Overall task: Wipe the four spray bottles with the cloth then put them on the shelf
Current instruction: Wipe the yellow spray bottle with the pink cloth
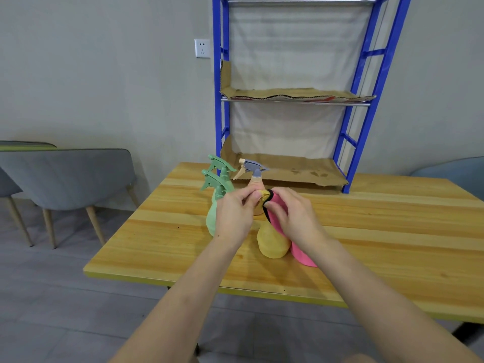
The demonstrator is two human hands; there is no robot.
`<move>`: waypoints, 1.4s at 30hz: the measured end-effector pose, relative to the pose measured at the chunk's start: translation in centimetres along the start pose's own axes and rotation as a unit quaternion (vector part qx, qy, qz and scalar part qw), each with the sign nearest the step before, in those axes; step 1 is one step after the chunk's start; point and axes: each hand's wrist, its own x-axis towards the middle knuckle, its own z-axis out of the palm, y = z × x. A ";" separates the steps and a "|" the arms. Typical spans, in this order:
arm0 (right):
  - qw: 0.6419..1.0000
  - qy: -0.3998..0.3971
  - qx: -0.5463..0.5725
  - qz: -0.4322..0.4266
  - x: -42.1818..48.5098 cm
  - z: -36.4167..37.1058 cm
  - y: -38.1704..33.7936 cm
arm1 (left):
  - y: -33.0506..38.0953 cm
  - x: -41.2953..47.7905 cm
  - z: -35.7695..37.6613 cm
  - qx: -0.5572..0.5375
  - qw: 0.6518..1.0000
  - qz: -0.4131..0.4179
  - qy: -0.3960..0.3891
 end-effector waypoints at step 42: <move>0.980 -0.197 0.018 0.038 1.1 -4.1 2.3 | -0.5 0.5 0.5 0.028 1.000 0.004 0.006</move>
